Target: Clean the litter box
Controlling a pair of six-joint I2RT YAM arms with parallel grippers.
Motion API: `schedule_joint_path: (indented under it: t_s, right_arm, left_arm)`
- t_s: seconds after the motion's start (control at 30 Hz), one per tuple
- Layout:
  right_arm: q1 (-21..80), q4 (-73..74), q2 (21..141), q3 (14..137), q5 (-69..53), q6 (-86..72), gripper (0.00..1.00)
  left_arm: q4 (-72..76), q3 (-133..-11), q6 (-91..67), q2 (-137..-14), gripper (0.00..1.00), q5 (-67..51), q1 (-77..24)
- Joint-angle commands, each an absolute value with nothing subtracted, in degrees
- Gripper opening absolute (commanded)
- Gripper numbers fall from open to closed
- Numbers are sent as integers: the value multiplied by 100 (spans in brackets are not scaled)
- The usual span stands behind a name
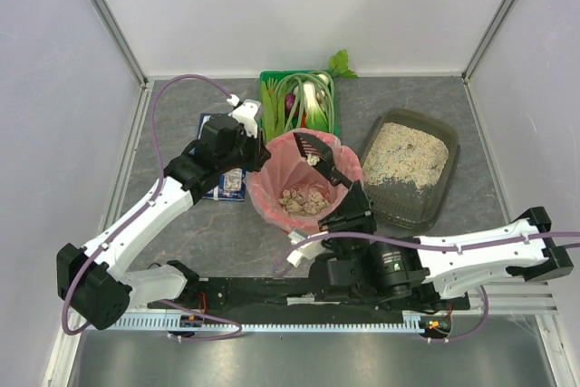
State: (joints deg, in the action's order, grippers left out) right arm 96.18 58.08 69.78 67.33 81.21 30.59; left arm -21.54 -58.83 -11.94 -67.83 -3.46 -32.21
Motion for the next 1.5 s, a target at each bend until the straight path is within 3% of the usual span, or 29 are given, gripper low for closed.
schedule_joint_path:
  t_s: [0.0, 1.07, 1.23, 1.47]
  right_arm:
    - [9791, 5344, 7075, 6433, 8622, 3920, 0]
    - [10231, 6152, 7462, 5449, 9272, 3208, 0]
    - [10257, 6179, 7303, 5800, 9352, 3085, 0]
    - [10178, 7513, 7331, 6065, 9422, 1699, 0]
  left_arm:
    - [-1881, -5854, -1143, -6539, 2, -361, -3217]
    - [-1898, -5818, -1151, -6601, 2, -360, -3217]
    - [-1881, -5818, -1186, -6601, 2, -430, -3217]
    - [-1890, -5810, -1195, -6557, 2, -422, -3217]
